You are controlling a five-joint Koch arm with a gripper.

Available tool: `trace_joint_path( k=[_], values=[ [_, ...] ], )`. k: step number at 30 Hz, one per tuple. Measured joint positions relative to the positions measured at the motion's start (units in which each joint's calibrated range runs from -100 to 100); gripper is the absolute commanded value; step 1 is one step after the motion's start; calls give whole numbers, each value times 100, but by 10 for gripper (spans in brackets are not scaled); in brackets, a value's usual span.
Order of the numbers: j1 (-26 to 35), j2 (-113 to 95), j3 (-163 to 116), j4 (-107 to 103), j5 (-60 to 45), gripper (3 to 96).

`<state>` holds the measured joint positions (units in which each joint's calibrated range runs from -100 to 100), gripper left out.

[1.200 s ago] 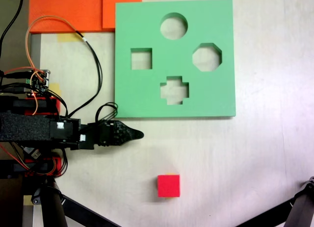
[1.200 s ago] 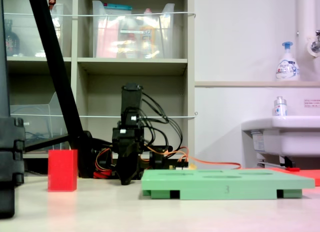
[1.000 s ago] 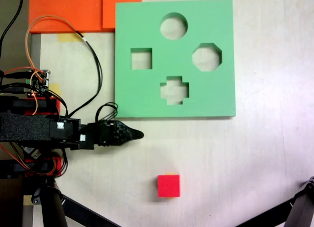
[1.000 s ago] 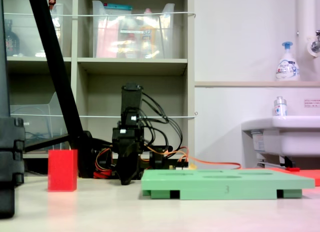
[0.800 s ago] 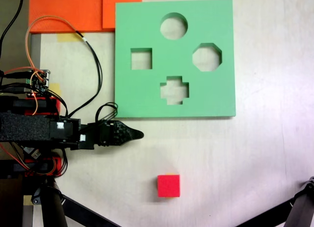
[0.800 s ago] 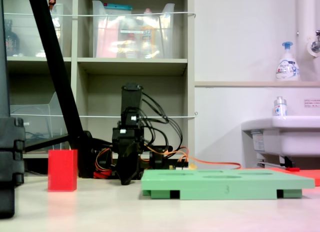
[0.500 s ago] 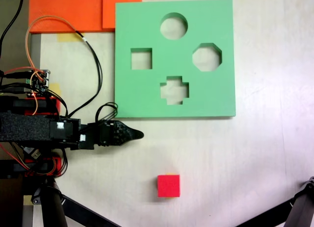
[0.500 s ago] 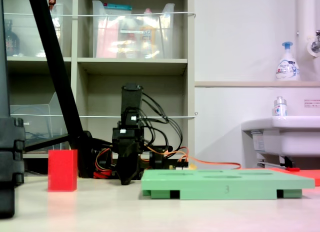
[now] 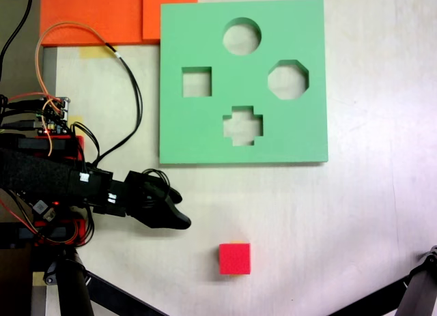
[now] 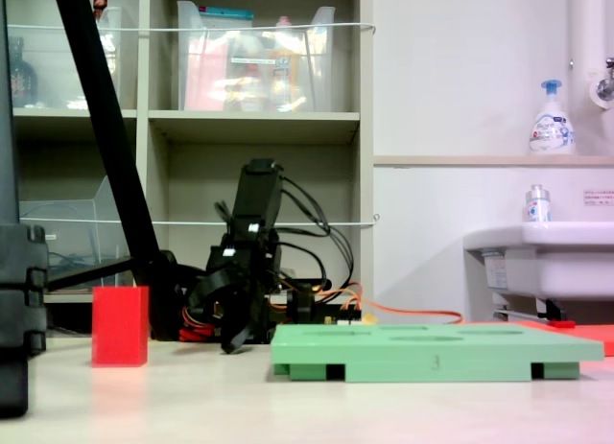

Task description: Put the square block into the corresponding hole

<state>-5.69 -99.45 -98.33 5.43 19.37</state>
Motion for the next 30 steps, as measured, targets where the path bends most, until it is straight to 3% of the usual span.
trace_joint_path(
  k=[5,12,22,28,30],
  values=[
    [-322,0,735,-695,620,477],
    [-254,205,5331,-6216,1558,482],
    [-337,4063,9780,-9887,1783,491],
    [-557,6101,10789,-10250,1773,844],
    [-601,6580,10995,-10250,1778,858]
  ],
)
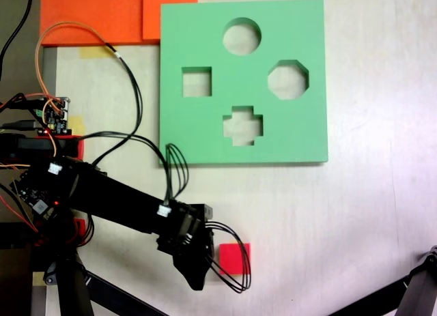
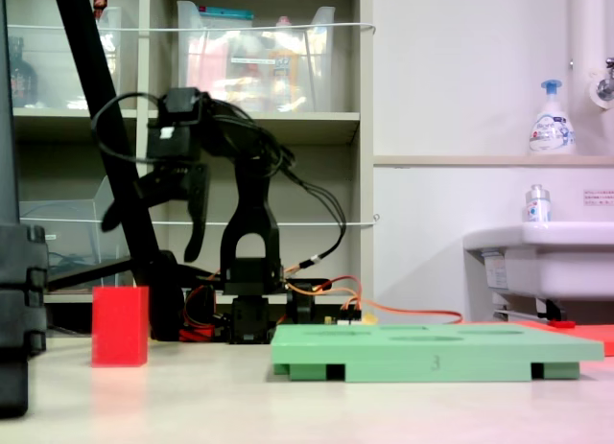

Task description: Put the square block into the corresponding hole

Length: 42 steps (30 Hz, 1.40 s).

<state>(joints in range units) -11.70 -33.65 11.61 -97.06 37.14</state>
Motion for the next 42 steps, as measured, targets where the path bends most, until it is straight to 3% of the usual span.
trace_joint_path(
  k=[18,19,22,24,28,36,42],
  values=[
    [24,3721,1352,303,-83,850],
    [34,3830,1352,323,-83,828],
    [54,3995,1352,343,-83,567],
    [49,3995,1401,460,-83,462],
    [49,3953,1421,480,-98,425],
    [20,3762,1068,372,-63,246],
    [-5,3023,892,225,59,238]
  ],
)
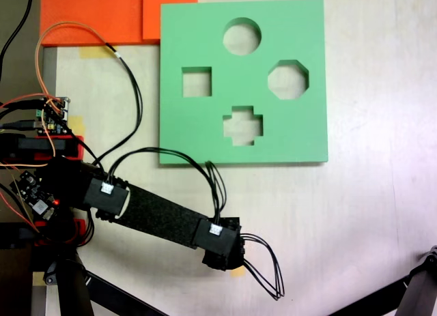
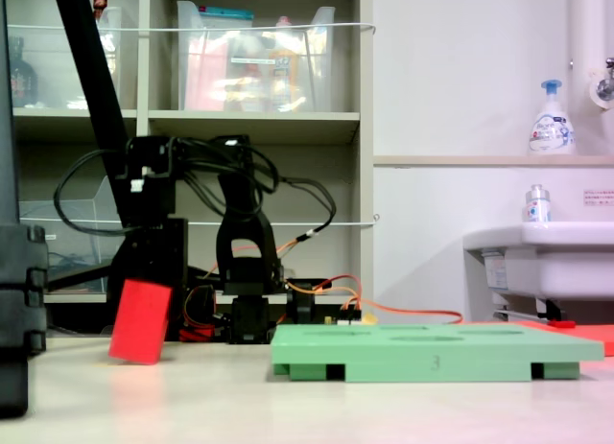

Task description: Put the square block into the corresponding hole

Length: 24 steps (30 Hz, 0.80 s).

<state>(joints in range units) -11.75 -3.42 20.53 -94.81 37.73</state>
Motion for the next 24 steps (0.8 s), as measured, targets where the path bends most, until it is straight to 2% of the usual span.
trace_joint_path(
  k=[4,8,16,24],
  values=[
    [49,-698,304,-176,278,240],
    [357,-2107,412,-235,737,241],
    [1768,-2791,402,-303,1910,244],
    [2974,-1956,402,-323,3082,245]
  ],
)
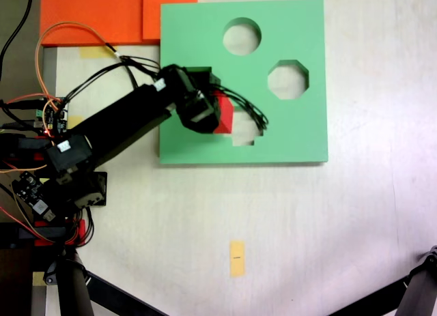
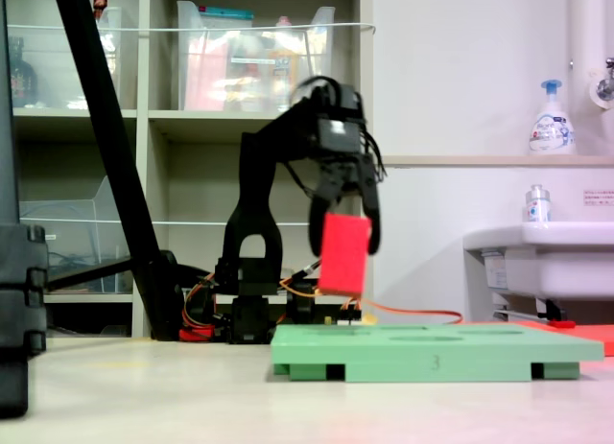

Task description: Put the square block into the corresponding hole

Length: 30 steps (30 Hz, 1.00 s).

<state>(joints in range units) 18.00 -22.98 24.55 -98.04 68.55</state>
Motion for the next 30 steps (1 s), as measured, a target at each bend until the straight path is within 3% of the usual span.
trace_joint_path(
  k=[14,30],
  values=[
    [777,1819,774,0,772,245],
    [879,2791,1009,0,933,246]
  ],
)
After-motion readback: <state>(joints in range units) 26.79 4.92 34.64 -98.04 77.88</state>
